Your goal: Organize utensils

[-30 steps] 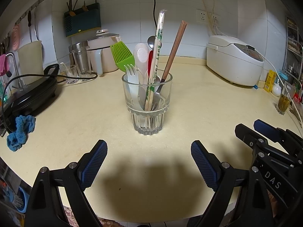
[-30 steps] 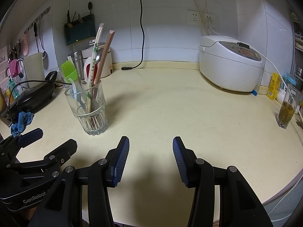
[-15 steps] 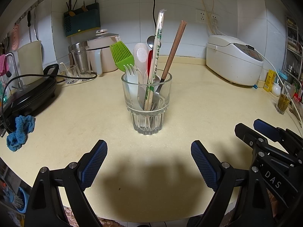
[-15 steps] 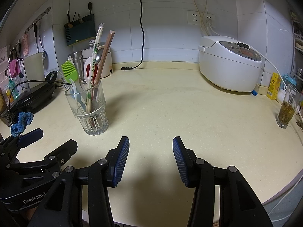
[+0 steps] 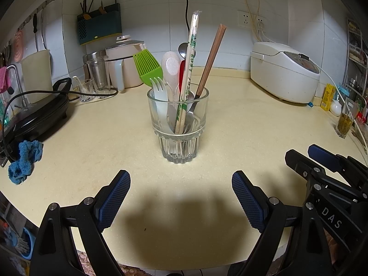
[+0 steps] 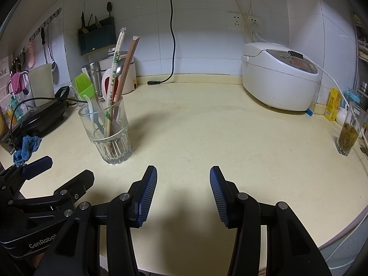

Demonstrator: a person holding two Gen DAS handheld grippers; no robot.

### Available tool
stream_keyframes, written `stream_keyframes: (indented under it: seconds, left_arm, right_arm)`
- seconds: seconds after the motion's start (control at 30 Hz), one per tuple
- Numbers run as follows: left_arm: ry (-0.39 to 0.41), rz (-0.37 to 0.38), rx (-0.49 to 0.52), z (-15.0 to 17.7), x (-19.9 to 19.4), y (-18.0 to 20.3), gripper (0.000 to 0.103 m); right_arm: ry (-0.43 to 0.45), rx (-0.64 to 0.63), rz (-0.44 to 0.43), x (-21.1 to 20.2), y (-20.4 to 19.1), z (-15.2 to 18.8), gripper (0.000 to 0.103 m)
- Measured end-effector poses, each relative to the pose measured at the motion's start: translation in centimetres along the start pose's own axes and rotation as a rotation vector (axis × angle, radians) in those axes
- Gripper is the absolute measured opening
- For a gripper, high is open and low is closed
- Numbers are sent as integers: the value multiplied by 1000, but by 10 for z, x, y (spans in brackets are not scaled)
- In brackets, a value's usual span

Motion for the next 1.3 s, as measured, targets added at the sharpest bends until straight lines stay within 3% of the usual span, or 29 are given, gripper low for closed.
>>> stream_keyframes:
  seconds: [1.3]
  left_arm:
    - [15, 26, 6, -1, 0, -3, 92]
  right_arm:
    - [8, -1, -1, -3, 0, 0, 49]
Point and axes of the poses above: each gripper's, at about its wrist camera, not at the fingertips, and x roughly the way its jaws point, y to its right, z to its underside, the point moved 2 cm from there along x, roughly the way its jaws point, and after that the axes turned 4 degrees about y, right-handed, at the moved point
